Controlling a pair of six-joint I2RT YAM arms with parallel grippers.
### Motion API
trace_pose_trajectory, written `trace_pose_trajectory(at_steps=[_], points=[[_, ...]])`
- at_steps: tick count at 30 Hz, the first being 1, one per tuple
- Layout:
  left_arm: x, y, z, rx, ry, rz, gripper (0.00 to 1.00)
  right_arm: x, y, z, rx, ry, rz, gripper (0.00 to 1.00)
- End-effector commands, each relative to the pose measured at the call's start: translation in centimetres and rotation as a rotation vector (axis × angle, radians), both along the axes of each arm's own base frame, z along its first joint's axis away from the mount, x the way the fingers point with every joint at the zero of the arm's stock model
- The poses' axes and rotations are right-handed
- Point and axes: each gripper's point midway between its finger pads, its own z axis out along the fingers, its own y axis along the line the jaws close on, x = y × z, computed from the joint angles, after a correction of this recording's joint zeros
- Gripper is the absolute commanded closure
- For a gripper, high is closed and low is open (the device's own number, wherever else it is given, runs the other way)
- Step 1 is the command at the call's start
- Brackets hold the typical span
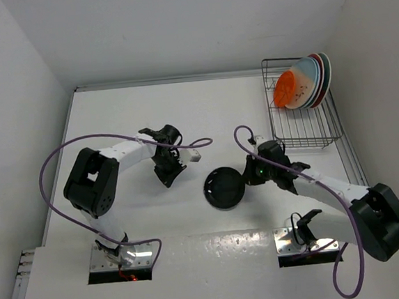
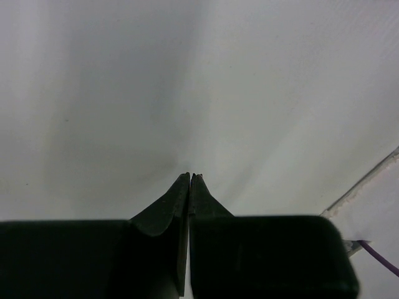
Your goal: Load the plates into the dish rack
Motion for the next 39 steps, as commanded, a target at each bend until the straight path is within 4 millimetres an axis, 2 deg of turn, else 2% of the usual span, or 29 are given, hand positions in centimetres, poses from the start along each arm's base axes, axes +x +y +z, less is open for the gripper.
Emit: trace_pose_trajectory(at_steps=[1, 2, 3, 4, 5, 6, 9, 10, 11, 12, 13, 14, 15, 16, 17, 18, 19, 20, 21, 22, 23, 24, 26, 27, 29, 31, 32, 34, 39], points=[[1.2, 0.2, 1.0, 0.000, -0.066, 0.039, 0.91, 5.3, 1.0, 6.9, 0.007, -0.242, 0.002, 1.00], [1.6, 0.5, 1.0, -0.004, -0.072, 0.065, 0.91, 7.0, 0.5, 8.7, -0.006, -0.295, -0.026, 1.00], [2.1, 0.6, 1.3, -0.008, -0.078, 0.085, 0.91, 7.7, 0.4, 9.6, -0.007, -0.317, -0.037, 1.00], [2.2, 0.9, 1.3, -0.008, -0.078, 0.095, 0.91, 9.2, 0.6, 11.9, -0.002, -0.362, -0.041, 1.00], [2.9, 0.8, 1.6, -0.018, -0.093, 0.118, 0.91, 10.0, 0.1, 12.6, -0.016, -0.380, -0.042, 1.00], [3.4, 1.2, 1.5, -0.007, -0.096, 0.143, 0.91, 11.8, -0.4, 14.3, -0.038, -0.397, -0.053, 1.00], [3.8, 2.0, 0.8, 0.029, -0.098, 0.168, 0.91, 14.1, -2.8, 14.2, -0.156, -0.386, -0.078, 1.00], [3.9, 2.2, 0.8, 0.039, -0.101, 0.181, 0.91, 16.6, -4.0, 17.3, -0.175, -0.438, -0.131, 1.00], [4.0, 2.4, 0.8, 0.040, -0.101, 0.190, 0.91, 17.4, -4.6, 17.1, -0.209, -0.424, -0.145, 1.00], [3.9, 2.4, 0.5, 0.045, -0.092, 0.189, 0.91, 19.3, -6.4, 19.8, -0.278, -0.493, -0.215, 1.00], [4.1, 2.7, 0.5, 0.046, -0.092, 0.199, 0.91, 20.8, -8.4, 19.1, -0.335, -0.468, -0.267, 1.00], [4.1, 2.7, 0.5, 0.046, -0.092, 0.199, 0.91, 22.7, -9.9, 23.1, -0.378, -0.547, -0.345, 1.00], [4.1, 2.7, 0.5, 0.046, -0.092, 0.199, 0.91, 23.5, -12.1, 24.2, -0.459, -0.572, -0.416, 1.00], [4.3, 3.2, 0.5, 0.054, -0.096, 0.214, 0.91, 24.6, -13.5, 24.4, -0.501, -0.574, -0.462, 1.00], [4.5, 3.5, 0.5, 0.055, -0.095, 0.224, 0.91, 26.3, -15.1, 27.2, -0.531, -0.641, -0.524, 1.00], [4.6, 3.5, 0.2, 0.055, -0.095, 0.224, 0.91, 26.5, -17.5, 28.0, -0.610, -0.650, -0.620, 1.00], [4.8, 3.9, 0.2, 0.056, -0.095, 0.240, 0.91, 27.5, -18.8, 28.2, -0.693, -0.670, -0.626, 1.00], [5.0, 4.4, 0.2, 0.056, -0.095, 0.256, 0.91, 28.4, -20.4, 29.4, -0.739, -0.699, -0.696, 1.00], [5.3, 4.5, 0.1, 0.064, -0.099, 0.258, 0.91, 28.8, -21.7, 29.0, -0.844, -0.683, -0.685, 1.00], [5.5, 4.9, 0.1, 0.065, -0.096, 0.283, 0.91, 29.5, -22.3, 29.9, -0.855, -0.715, -0.711, 1.00], [5.7, 5.5, 0.1, 0.066, -0.096, 0.302, 0.91, 29.6, -23.1, 29.6, -0.891, -0.698, -0.718, 1.00], [5.7, 5.7, -0.1, 0.071, -0.087, 0.311, 0.91, 31.1, -23.2, 29.2, -0.891, -0.722, -0.731, 1.00], [5.8, 6.2, -0.3, 0.077, -0.076, 0.324, 0.91, 31.6, -24.3, 29.0, -0.933, -0.713, -0.727, 1.00], [5.9, 6.5, -0.3, 0.077, -0.075, 0.335, 0.91, 32.3, -24.5, 27.9, -0.946, -0.700, -0.719, 1.00], [6.1, 6.6, -0.6, 0.074, -0.061, 0.342, 0.91, 33.0, -25.0, 27.4, -0.959, -0.698, -0.718, 1.00], [5.7, 6.5, -1.0, 0.075, -0.038, 0.340, 0.91, 33.7, -25.6, 25.7, -0.976, -0.677, -0.716, 1.00], [6.0, 6.6, -0.7, 0.066, -0.036, 0.350, 0.91, 33.8, -25.7, 25.6, -0.972, -0.678, -0.716, 1.00], [6.1, 6.2, -0.9, 0.054, -0.015, 0.347, 0.91, 34.3, -25.6, 23.9, -0.982, -0.652, -0.701, 1.00], [6.3, 6.2, -1.0, 0.048, 0.000, 0.355, 0.91, 34.9, -25.6, 21.7, -1.002, -0.622, -0.695, 1.00]])
